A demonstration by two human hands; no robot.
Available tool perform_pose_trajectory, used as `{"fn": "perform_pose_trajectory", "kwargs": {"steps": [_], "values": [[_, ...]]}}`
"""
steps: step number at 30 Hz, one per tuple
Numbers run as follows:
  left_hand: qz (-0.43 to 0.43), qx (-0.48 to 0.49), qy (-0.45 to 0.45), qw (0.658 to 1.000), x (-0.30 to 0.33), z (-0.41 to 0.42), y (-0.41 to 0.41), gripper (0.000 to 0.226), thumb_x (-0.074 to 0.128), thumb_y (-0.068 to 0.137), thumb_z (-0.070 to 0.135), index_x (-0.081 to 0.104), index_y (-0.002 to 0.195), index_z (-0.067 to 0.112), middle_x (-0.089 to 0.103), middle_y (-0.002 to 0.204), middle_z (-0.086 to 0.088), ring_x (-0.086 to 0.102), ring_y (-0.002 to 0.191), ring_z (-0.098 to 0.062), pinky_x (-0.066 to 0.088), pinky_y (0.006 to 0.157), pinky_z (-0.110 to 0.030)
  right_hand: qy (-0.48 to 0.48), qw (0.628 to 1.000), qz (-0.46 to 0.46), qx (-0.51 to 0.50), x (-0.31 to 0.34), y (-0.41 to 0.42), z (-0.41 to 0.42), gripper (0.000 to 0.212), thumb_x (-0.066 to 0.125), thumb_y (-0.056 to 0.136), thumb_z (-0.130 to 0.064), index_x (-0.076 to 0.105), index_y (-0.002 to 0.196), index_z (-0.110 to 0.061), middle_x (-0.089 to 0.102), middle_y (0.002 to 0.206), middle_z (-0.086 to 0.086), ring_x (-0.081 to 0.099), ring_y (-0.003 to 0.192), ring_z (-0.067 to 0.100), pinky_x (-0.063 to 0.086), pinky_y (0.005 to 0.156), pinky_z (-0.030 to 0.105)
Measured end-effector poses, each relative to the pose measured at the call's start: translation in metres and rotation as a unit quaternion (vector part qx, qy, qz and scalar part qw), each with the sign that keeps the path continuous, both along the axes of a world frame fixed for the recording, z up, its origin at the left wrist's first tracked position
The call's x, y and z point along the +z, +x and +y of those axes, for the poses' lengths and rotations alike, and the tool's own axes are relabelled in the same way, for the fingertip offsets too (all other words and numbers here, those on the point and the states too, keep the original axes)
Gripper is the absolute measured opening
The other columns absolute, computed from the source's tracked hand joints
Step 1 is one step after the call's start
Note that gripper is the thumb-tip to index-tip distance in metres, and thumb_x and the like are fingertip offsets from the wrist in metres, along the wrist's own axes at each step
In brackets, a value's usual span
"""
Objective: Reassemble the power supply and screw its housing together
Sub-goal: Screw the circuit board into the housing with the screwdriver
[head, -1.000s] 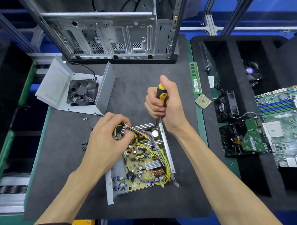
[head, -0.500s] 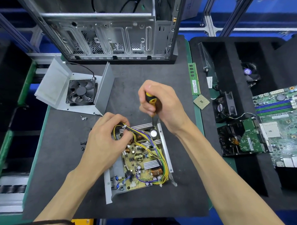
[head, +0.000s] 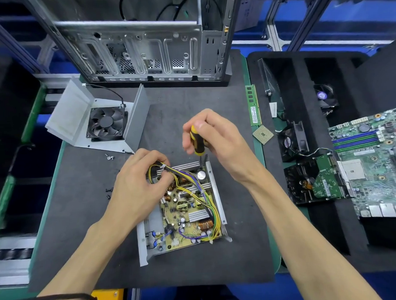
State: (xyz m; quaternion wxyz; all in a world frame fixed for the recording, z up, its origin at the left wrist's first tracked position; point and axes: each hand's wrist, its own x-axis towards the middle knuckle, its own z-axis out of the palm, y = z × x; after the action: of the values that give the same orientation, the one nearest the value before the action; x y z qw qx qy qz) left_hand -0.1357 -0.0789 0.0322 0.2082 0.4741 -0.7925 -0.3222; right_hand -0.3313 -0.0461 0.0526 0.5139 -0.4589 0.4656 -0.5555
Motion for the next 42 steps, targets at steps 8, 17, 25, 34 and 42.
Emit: {"fn": "perform_pose_trajectory", "kwargs": {"steps": [8,17,25,34,42], "values": [[-0.005,0.003,-0.01,1.0,0.0,0.001,-0.001,0.015,0.071,0.082,0.009,0.064,0.086,0.022,0.057,0.086,0.004,0.054,0.082,-0.018,0.044,0.077,-0.036,-0.014,0.999,0.005,-0.028,0.003,0.007,0.008,0.02,0.057,0.099,-0.005,0.041,0.1,-0.016,0.058,0.076,0.003,0.054,0.068,0.015,0.046,0.069,0.023],[0.01,0.01,-0.009,1.0,0.0,0.001,-0.002,0.014,0.07,0.082,0.01,0.064,0.084,0.022,0.056,0.084,0.002,0.054,0.079,-0.019,0.045,0.076,-0.039,-0.022,0.997,0.045,-0.058,-0.003,0.021,0.013,0.004,0.053,0.103,-0.011,0.056,0.106,-0.013,0.068,0.093,0.002,0.067,0.086,0.013,0.051,0.079,0.024],[0.026,0.014,-0.005,1.0,-0.003,0.001,-0.001,0.015,0.07,0.082,0.01,0.064,0.084,0.023,0.057,0.085,0.005,0.052,0.077,-0.016,0.044,0.073,-0.036,-0.04,0.994,0.053,-0.083,-0.009,0.03,0.012,0.028,0.038,0.108,-0.018,0.059,0.124,-0.013,0.056,0.092,0.0,0.055,0.086,0.01,0.043,0.083,0.02],[0.033,0.018,-0.004,0.999,-0.004,0.001,-0.001,0.014,0.07,0.081,0.01,0.065,0.084,0.022,0.056,0.083,0.007,0.052,0.077,-0.013,0.041,0.072,-0.03,-0.07,0.983,0.05,-0.16,-0.014,0.038,0.011,0.025,0.037,0.106,-0.021,0.058,0.12,-0.02,0.048,0.084,0.0,0.044,0.076,0.009,0.039,0.071,0.022],[0.041,0.022,-0.011,0.999,-0.007,-0.001,-0.002,0.015,0.071,0.08,0.012,0.064,0.084,0.024,0.056,0.083,0.006,0.053,0.078,-0.012,0.042,0.072,-0.03,-0.068,0.978,0.034,-0.192,-0.013,0.048,0.011,0.015,0.059,0.098,-0.018,0.048,0.108,-0.019,0.058,0.078,0.006,0.055,0.072,0.019,0.046,0.069,0.03]]}}
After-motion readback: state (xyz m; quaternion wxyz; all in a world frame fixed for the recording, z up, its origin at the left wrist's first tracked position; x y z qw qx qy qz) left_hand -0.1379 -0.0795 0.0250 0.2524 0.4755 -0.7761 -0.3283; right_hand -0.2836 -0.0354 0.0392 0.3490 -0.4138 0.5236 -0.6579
